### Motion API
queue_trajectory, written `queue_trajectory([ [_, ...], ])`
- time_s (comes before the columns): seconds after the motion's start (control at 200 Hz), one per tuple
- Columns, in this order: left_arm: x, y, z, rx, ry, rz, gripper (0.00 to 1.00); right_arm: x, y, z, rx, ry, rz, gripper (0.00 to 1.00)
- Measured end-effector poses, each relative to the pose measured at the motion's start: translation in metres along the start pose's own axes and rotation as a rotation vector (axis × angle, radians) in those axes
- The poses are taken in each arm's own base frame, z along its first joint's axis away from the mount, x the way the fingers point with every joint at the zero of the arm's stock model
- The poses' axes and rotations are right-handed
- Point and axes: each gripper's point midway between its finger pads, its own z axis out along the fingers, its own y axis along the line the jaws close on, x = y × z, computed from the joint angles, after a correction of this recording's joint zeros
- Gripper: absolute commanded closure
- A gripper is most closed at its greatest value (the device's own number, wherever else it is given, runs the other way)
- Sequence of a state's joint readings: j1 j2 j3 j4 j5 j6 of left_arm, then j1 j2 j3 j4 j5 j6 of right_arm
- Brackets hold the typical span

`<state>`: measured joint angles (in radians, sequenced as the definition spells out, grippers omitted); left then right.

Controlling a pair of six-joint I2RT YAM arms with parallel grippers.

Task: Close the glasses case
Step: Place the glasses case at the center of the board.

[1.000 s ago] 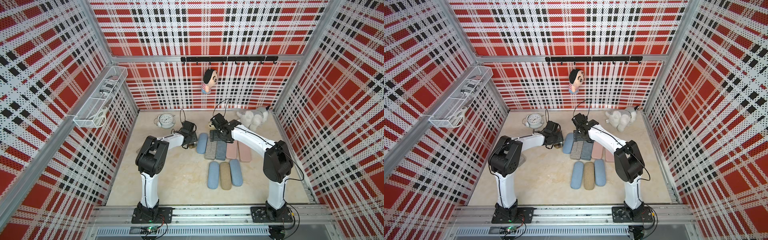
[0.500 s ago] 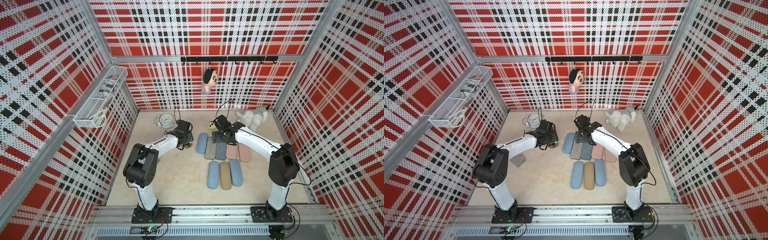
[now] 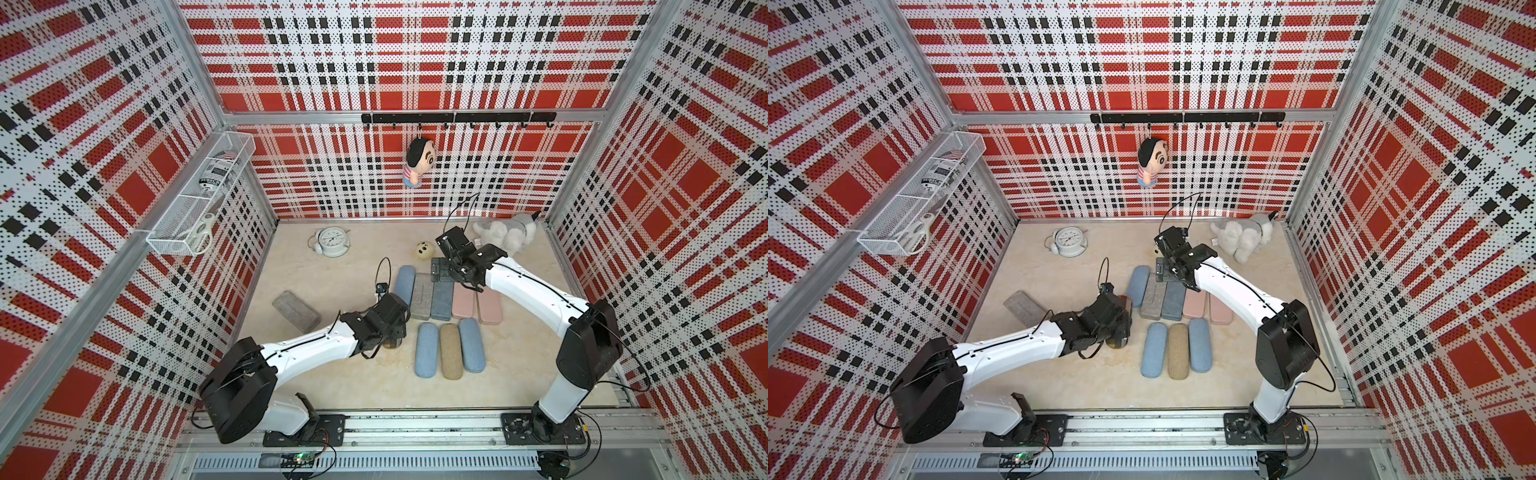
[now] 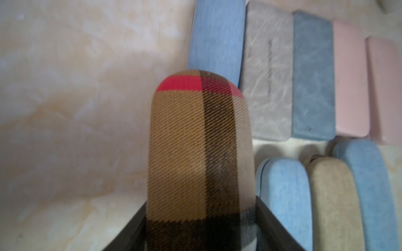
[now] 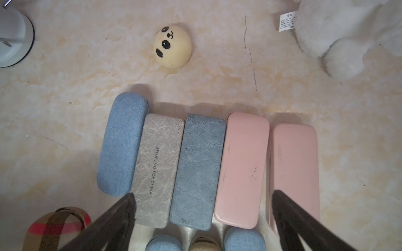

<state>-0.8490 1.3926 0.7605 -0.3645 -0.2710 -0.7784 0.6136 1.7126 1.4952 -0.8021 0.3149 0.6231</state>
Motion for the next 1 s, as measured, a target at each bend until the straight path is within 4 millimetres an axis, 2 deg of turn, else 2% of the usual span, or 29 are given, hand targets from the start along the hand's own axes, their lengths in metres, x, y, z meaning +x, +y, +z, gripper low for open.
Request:
queue_trajectory([
  [0.095,0.023,0.006,0.001,-0.027,0.035,0.007,0.56,0.006,-0.004,-0.002,0.003,0.006,-0.002,0.0],
  [0.256,0.036,-0.005,0.001,-0.02,0.039,0.017,0.54,0.011,-0.007,-0.002,0.004,0.014,-0.004,0.0],
  [0.471,0.062,-0.017,0.023,-0.048,0.086,0.059,0.54,0.01,-0.008,-0.005,0.002,0.01,-0.003,0.0],
  [0.581,0.061,-0.028,0.027,-0.036,0.08,0.055,0.52,0.009,-0.009,-0.011,0.0,0.003,-0.001,0.0],
  [0.746,0.059,-0.038,0.031,-0.02,0.077,0.052,0.43,0.008,-0.011,-0.014,0.001,-0.001,0.0,0.0],
  [0.997,0.061,-0.04,0.031,-0.017,0.08,0.044,0.22,0.008,-0.011,-0.014,0.0,0.0,-0.002,0.0],
])
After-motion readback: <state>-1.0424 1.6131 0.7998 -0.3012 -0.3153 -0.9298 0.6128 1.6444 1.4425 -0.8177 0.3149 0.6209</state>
